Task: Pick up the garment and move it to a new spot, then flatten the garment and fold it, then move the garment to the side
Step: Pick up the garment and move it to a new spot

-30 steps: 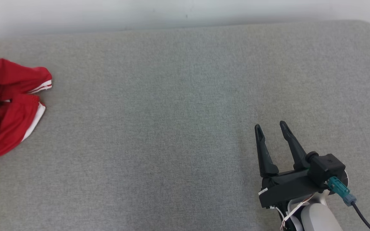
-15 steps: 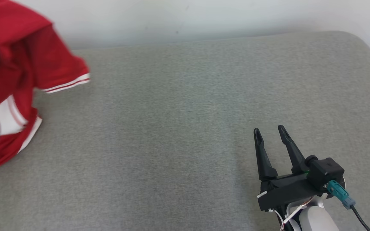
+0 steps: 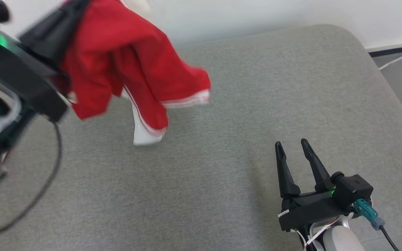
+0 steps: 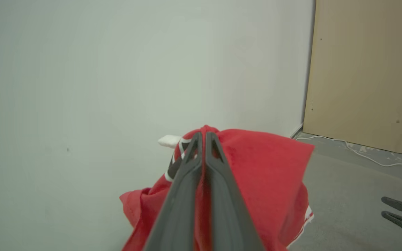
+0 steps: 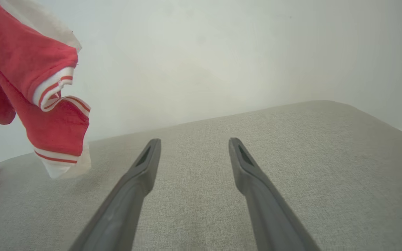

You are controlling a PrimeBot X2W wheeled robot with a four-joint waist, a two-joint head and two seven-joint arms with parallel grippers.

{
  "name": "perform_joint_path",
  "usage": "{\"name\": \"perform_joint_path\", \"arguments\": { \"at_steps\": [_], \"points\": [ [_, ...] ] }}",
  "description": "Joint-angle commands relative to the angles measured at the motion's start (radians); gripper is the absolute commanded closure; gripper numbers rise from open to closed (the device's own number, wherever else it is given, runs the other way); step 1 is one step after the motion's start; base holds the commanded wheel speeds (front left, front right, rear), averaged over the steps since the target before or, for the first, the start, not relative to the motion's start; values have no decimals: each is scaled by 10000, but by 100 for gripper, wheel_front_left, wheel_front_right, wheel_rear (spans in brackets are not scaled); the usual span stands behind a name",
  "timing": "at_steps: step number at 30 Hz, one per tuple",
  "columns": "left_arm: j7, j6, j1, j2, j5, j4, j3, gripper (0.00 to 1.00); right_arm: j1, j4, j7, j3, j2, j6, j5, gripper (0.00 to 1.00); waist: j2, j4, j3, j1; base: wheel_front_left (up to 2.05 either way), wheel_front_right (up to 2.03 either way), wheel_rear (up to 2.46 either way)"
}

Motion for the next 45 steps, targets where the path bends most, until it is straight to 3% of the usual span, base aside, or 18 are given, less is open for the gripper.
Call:
{"name": "perform_joint_path", "arguments": {
  "at_steps": [1,7,14,23,24,25,26,30,34,40,45],
  "points": [
    [-51,146,402,-107,-34,-352,-133,100,-55,54,-71,37,-5,4,59,0,0,-264,47,1,0,0,0],
    [-365,504,1641,-480,-7,-833,-721,100,-89,153,-165,110,-5,4,144,0,0,-457,132,1,0,0,0],
    [-1238,898,3543,-373,417,-81,-1417,100,-31,240,-222,122,-3,4,137,0,0,-518,117,1,0,0,0],
    [-2374,767,4718,-891,359,1542,-1849,100,-34,297,-126,171,-5,4,-41,0,0,-99,-46,1,0,0,0],
    [-2511,728,4765,-960,330,1675,-1841,89,-28,298,-111,178,-5,4,-47,0,0,-52,-80,1,0,0,0],
    [-2649,745,4803,-1027,377,1799,-1849,54,-8,304,-78,181,-6,4,-45,0,0,-6,-123,1,0,0,0],
    [-2784,780,4858,-1107,407,1899,-1856,0,15,301,-44,192,-5,4,-46,0,0,35,-157,1,0,0,0],
    [-3329,1047,5138,-1352,562,1955,-1702,0,123,279,-18,220,-5,4,-14,0,0,164,-304,1,0,0,0],
    [-3651,1611,5644,-1513,907,1489,-1197,0,257,255,29,150,-6,4,-22,0,0,348,-434,1,0,0,0],
    [-3698,2696,6706,-1771,1982,272,186,0,392,184,155,47,-6,4,-115,0,0,728,-593,1,0,0,0],
    [-3702,3132,7746,-2043,2628,-388,1375,0,502,195,222,-31,-6,4,-134,0,0,1050,-771,1,0,0,0]
  ]
}}
